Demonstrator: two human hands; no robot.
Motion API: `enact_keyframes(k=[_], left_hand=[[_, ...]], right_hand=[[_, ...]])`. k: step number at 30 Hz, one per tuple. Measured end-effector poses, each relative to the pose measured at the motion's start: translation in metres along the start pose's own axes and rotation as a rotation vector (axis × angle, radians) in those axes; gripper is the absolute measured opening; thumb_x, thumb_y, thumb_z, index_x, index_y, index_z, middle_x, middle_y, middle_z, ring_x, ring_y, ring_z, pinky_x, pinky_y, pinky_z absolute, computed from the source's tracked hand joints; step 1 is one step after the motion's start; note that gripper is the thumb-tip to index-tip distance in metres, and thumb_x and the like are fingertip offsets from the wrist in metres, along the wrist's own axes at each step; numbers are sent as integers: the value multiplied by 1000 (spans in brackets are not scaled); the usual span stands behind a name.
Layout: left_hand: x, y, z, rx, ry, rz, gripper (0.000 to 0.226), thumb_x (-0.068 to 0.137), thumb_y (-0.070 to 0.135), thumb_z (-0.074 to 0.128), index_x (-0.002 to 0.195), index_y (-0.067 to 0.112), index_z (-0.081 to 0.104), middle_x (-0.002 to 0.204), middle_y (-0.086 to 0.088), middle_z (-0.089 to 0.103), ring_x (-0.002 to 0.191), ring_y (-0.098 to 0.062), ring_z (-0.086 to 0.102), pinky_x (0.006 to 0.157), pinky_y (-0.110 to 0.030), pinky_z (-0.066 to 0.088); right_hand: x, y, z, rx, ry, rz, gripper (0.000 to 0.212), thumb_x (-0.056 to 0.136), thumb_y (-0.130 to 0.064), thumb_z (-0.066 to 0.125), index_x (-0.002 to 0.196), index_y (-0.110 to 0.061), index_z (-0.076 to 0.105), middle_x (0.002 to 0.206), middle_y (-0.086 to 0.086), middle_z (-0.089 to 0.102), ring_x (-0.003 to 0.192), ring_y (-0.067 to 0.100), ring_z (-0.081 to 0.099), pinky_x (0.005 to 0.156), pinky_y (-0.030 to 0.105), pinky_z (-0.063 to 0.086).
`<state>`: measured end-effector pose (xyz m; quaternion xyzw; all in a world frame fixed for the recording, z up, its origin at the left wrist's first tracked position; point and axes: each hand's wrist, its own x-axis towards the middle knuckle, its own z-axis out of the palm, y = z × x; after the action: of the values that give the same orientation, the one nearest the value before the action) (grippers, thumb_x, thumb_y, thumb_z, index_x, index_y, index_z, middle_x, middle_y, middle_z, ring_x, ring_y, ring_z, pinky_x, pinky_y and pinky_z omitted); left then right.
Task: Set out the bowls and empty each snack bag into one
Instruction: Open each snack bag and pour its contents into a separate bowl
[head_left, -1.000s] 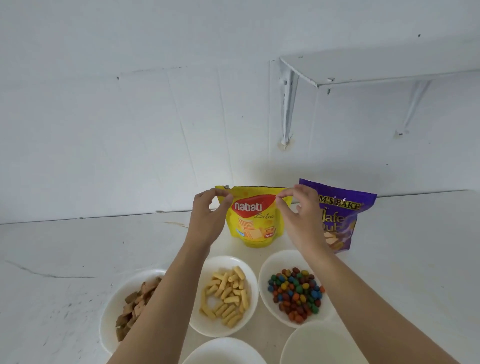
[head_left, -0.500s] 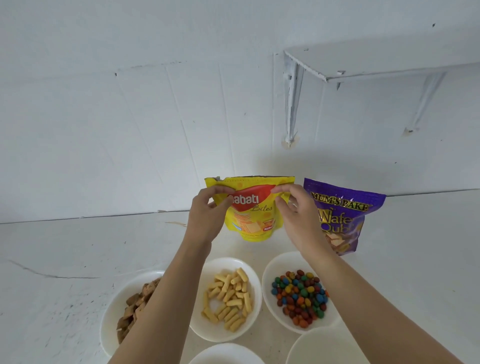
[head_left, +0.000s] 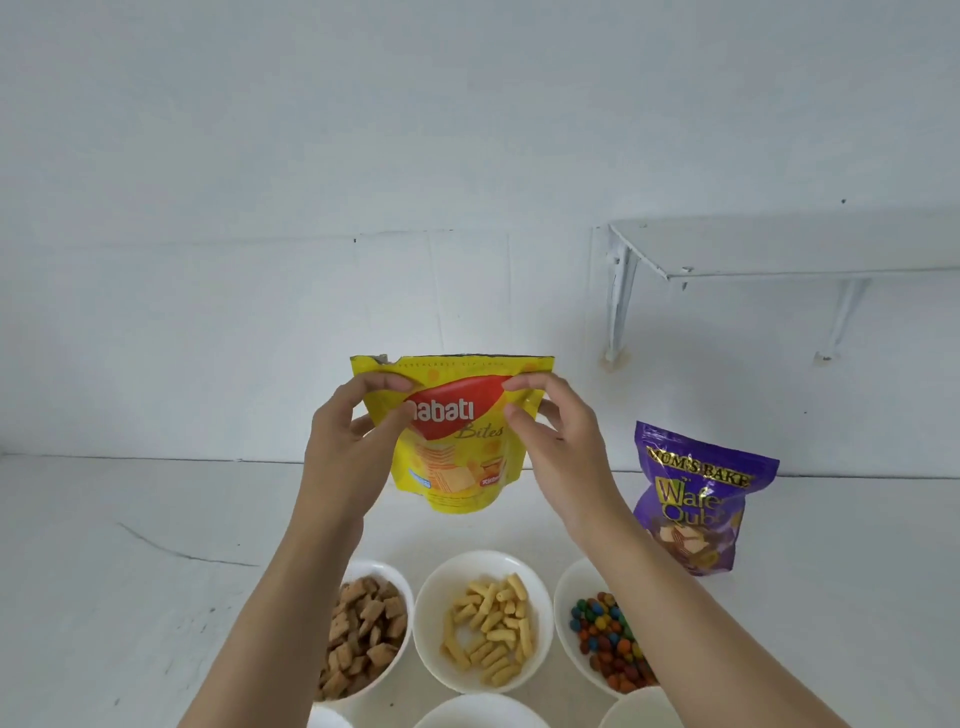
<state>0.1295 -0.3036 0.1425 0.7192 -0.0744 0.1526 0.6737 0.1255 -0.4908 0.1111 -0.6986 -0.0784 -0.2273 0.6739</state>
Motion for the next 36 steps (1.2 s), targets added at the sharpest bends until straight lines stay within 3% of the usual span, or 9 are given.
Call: enact_keyframes(k=[5, 9, 14, 18, 20, 27, 36], left_hand=[[-17, 9, -53, 19, 79, 29, 14, 98, 1, 60, 103, 11, 69, 85, 35, 70, 73, 3, 69, 60, -15, 52], [-29, 6, -109, 4, 175, -11, 16, 98, 5, 62, 98, 17, 72, 102, 26, 73, 92, -21, 71, 77, -40, 57], [-46, -3, -178, 27, 258, -50, 21, 98, 3, 62, 94, 21, 73, 117, 13, 71, 93, -21, 71, 85, -47, 58], [-58, -12, -230, 60, 318, -78, 22, 98, 2, 60, 94, 21, 72, 91, 16, 73, 89, -24, 70, 89, -56, 56], [-64, -17, -253, 62, 345, -89, 24, 98, 2, 60, 93, 22, 72, 87, 16, 73, 92, -25, 69, 91, -58, 55], [-85, -48, -320, 46, 425, -147, 26, 98, 3, 62, 90, 25, 73, 104, 5, 70, 97, -25, 69, 86, -51, 57], [-89, -83, -360, 46, 422, -269, 20, 97, 5, 64, 91, 23, 71, 103, 4, 72, 96, -25, 71, 79, -43, 57]], right_hand=[[-15, -15, 51, 1, -67, -1, 26, 94, -6, 60, 101, -31, 65, 111, -6, 67, 105, 24, 64, 91, 49, 55], [-27, -21, 101, 58, -149, 21, 29, 93, -4, 61, 99, -32, 65, 107, -9, 67, 103, 31, 64, 88, 56, 55], [-50, -23, 169, 135, -213, 63, 31, 90, 0, 59, 99, -29, 66, 103, 6, 68, 99, 42, 61, 78, 57, 55], [-67, -22, 221, 143, -279, 104, 33, 88, 0, 60, 97, -31, 66, 105, 3, 70, 100, 41, 62, 80, 58, 56], [-74, -22, 243, 143, -307, 115, 34, 87, 1, 59, 96, -31, 67, 104, 5, 70, 99, 41, 62, 78, 58, 55], [-102, -10, 309, 107, -375, 135, 36, 82, 3, 61, 91, -31, 67, 108, -7, 69, 94, 40, 64, 74, 58, 57], [-112, 31, 354, -10, -442, 81, 39, 75, 5, 62, 89, -32, 65, 96, -14, 69, 86, 47, 60, 67, 57, 55]])
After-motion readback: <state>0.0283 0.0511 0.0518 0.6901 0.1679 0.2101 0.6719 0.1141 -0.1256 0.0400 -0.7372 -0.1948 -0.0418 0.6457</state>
